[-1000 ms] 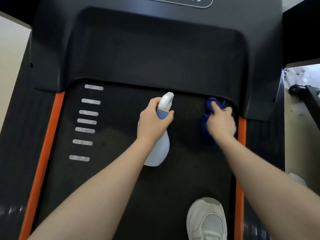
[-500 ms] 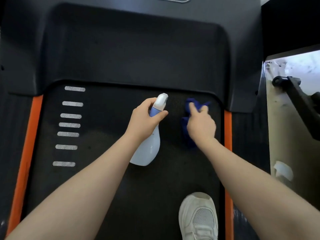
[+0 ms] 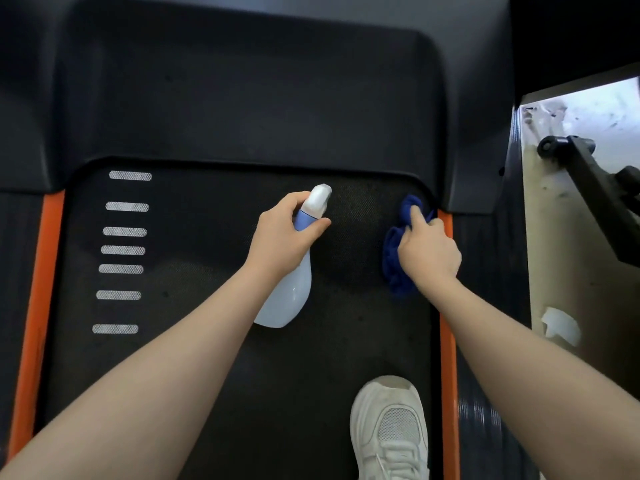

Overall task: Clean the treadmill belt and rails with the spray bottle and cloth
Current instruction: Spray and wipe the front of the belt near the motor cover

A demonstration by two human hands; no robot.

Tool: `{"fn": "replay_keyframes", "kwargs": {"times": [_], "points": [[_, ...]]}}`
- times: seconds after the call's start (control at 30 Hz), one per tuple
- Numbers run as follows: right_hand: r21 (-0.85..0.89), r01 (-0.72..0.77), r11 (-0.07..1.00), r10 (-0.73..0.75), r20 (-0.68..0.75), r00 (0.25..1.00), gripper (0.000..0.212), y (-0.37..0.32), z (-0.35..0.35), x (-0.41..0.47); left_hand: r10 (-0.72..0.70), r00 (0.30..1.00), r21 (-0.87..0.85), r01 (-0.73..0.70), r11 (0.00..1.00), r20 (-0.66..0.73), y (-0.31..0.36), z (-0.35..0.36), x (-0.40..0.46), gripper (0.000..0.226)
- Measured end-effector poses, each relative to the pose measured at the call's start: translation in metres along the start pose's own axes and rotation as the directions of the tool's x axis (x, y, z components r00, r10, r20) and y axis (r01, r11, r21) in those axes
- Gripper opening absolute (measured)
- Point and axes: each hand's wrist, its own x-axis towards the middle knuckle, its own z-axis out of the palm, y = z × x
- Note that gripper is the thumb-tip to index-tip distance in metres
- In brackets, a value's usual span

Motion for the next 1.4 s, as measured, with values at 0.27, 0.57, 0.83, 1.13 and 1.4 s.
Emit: {"fn": "replay_keyframes", "kwargs": {"times": [0.27,0.57,0.83,1.13,1.4], "points": [[-0.082,0.481,0.873,-0.479,0.045,0.877,0.050,-0.076,0.004,-0.017,-0.035,0.993,-0.014,0.033,0.999,-0.115,-0.006,-0.016,-0.002,0.035],[-0.055,0.288,0.956,-0.293,-0.151,0.944,0.053,-0.052,0.003,0.016,-0.108,0.974,-0.133,0.082,0.988,-0.201,-0.012,-0.029,-0.005,0.015],[-0.224,0.616,0.755,-0.651,-0.149,0.744,0.046,-0.079,0.003,0.026,-0.121,0.973,-0.147,0.093,0.985,-0.194,-0.012,-0.027,-0.003,0.025],[0.084,0.235,0.968,-0.213,-0.218,0.952,0.053,-0.077,0.009,0.013,-0.126,0.970,-0.165,0.093,0.982,-0.206,-0.018,-0.028,-0.001,0.030],[-0.129,0.555,0.822,-0.567,-0.288,0.772,0.060,-0.017,0.017,0.030,-0.082,0.990,-0.073,0.074,0.995,-0.113,-0.012,-0.017,0.006,0.033]]}}
